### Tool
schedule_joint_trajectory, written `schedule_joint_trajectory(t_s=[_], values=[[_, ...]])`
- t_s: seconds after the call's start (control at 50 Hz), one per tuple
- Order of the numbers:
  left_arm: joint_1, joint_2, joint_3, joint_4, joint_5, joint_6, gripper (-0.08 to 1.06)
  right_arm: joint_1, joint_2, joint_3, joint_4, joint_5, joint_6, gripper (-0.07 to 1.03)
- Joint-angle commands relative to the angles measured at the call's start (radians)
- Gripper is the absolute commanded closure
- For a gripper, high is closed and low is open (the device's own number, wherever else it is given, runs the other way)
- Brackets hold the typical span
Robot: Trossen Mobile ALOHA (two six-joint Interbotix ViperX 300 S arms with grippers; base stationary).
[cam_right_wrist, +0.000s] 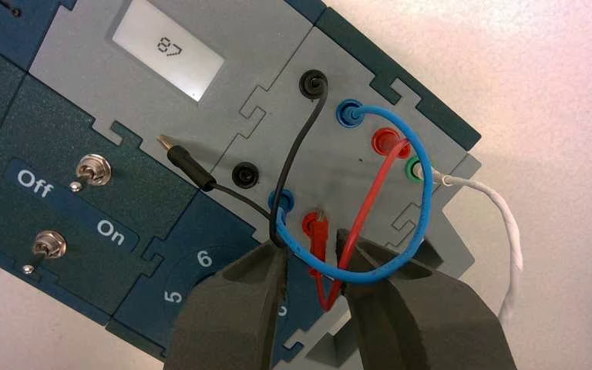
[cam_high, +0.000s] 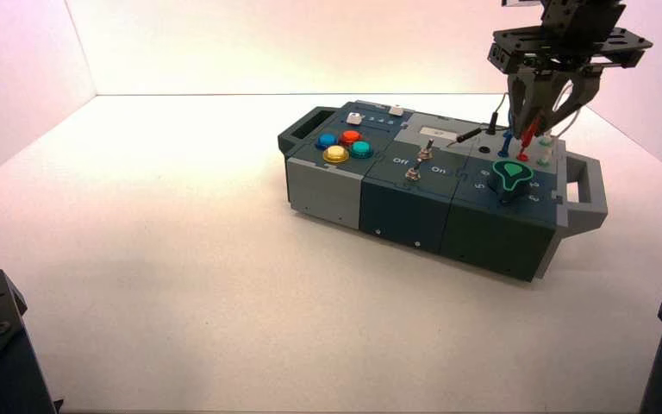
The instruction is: Insert the red wire.
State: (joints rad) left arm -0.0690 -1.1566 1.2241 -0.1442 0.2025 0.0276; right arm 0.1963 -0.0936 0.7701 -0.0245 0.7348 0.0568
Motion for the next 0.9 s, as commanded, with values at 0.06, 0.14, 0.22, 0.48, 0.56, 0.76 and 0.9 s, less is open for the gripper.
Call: schedule_joint_trajectory(t_s=[0.06, 0.14, 0.22, 0.48, 0.56, 0.76, 0.9], values=[[-0.005, 0.005, -0.029, 0.002, -0.011, 0.003, 1.01, -0.005, -0.009, -0.025, -0.003, -0.008, 0.002, 0.61], [-0.005, 0.006, -0.029, 0.002, -0.011, 0.003, 1.01, -0.008, -0.006, -0.026, -0.003, -0.008, 0.000, 0.61], [-0.005, 0.005, -0.031, 0.002, -0.012, 0.003, 1.01, -0.020, -0.002, -0.025, -0.003, -0.009, 0.000, 0.61], [-0.005, 0.002, -0.029, 0.003, -0.012, 0.003, 1.01, -0.034, 0.006, -0.026, -0.011, -0.009, 0.002, 0.61], [-0.005, -0.003, -0.029, 0.003, -0.012, 0.003, 1.01, -0.034, 0.009, -0.026, -0.009, -0.011, 0.000, 0.61], [-0.003, -0.005, -0.029, 0.003, -0.012, 0.003, 1.01, -0.034, 0.018, -0.029, -0.011, -0.014, 0.002, 0.61], [-0.002, -0.005, -0.029, 0.003, -0.014, 0.003, 1.01, -0.034, 0.021, -0.038, -0.009, -0.014, 0.000, 0.61]])
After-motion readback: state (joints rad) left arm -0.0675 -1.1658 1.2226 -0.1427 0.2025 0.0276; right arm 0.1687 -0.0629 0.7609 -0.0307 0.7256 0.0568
